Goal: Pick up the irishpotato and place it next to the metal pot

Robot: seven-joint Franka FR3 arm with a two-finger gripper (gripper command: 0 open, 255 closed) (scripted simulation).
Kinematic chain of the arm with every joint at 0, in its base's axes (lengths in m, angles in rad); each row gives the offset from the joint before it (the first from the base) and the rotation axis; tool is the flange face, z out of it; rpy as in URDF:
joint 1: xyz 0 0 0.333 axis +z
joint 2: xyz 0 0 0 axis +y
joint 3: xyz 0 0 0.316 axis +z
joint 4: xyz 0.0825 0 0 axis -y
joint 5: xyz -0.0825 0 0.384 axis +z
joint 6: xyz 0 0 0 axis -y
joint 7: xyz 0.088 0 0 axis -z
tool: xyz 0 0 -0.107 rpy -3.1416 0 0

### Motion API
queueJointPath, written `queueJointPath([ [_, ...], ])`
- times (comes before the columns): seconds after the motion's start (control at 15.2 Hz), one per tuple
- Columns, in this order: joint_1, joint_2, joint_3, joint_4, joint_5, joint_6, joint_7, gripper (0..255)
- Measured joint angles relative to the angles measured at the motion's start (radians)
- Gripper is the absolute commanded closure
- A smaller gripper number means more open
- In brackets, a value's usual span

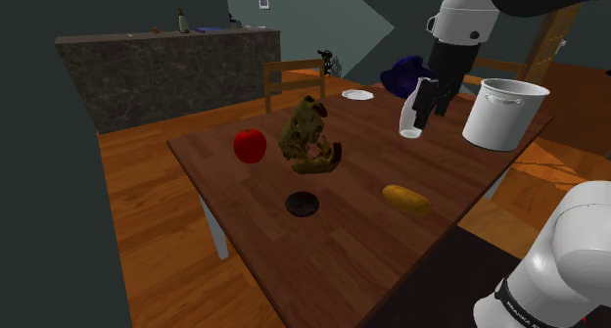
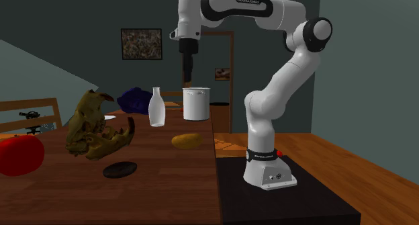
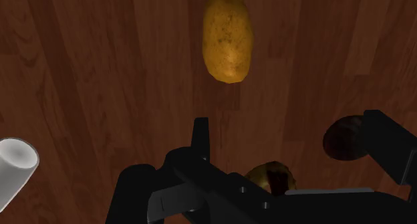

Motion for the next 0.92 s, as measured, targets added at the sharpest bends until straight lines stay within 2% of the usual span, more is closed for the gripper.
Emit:
queueJointPath([
  [0.2, -0.004, 0.025, 0.021, -0.027, -0.015, 0.032, 0.020, 0],
  [0.46, -0.016, 0.111, 0.096, -0.083, -0.058, 0.110, 0.101, 0],
  [0.92, -0.064, 0.354, 0.213, -0.124, -0.181, 0.249, 0.274, 0],
])
